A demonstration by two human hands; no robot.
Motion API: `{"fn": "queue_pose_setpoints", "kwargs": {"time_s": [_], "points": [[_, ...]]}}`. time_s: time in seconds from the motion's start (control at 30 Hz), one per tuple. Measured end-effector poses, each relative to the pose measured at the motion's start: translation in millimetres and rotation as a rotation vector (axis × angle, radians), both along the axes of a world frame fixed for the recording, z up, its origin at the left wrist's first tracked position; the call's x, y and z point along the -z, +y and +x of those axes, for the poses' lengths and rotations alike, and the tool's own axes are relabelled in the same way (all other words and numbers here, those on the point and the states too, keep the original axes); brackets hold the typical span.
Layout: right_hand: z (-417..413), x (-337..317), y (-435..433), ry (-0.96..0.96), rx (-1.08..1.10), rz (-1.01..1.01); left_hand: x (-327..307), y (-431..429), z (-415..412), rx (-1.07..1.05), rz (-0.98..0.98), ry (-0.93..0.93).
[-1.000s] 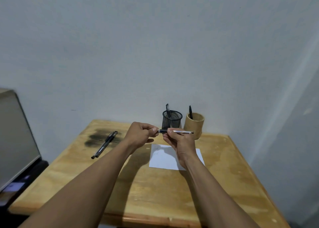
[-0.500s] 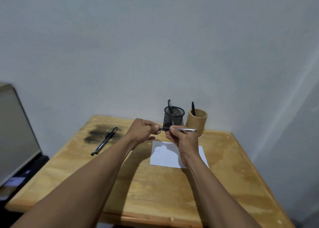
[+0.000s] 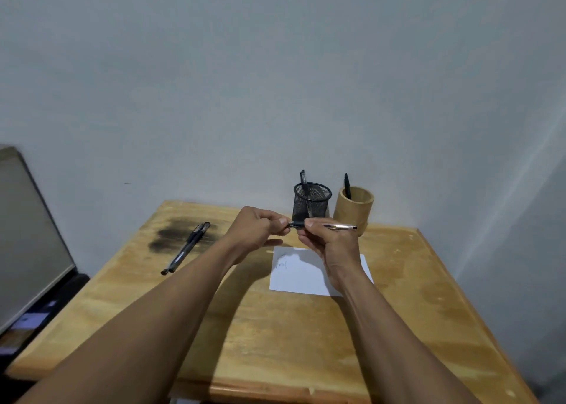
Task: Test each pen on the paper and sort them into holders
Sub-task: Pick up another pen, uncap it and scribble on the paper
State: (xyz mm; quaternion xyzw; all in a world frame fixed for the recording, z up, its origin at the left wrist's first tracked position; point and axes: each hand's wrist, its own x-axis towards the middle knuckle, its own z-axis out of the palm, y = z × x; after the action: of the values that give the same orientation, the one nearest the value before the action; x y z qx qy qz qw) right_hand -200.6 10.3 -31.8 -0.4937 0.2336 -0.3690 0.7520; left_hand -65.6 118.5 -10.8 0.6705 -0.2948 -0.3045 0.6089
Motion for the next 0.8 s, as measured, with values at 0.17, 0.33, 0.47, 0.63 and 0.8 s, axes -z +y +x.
{"fn": "queue_pose_setpoints", "kwargs": {"time_s": [0.17, 0.33, 0.47, 0.63, 0.8], "points": [[3, 1, 4, 0.008, 0.033, 0.011, 0, -2, 4, -0.007, 0.021, 0.014], [8, -1, 6, 0.008, 0.035, 0.066, -1, 0, 6, -0.018, 0.026, 0.018], [8, 1, 6, 0.02, 0.02, -0.002, -2, 3, 9, 0.009, 0.071, 0.061], [8, 2, 9, 0.001, 0.039, 0.041, -3, 2, 7, -0.009, 0.066, 0.02], [9, 1, 11, 0.01, 0.053, 0.082, -3, 2, 8, -0.025, 0.07, 0.031]]}}
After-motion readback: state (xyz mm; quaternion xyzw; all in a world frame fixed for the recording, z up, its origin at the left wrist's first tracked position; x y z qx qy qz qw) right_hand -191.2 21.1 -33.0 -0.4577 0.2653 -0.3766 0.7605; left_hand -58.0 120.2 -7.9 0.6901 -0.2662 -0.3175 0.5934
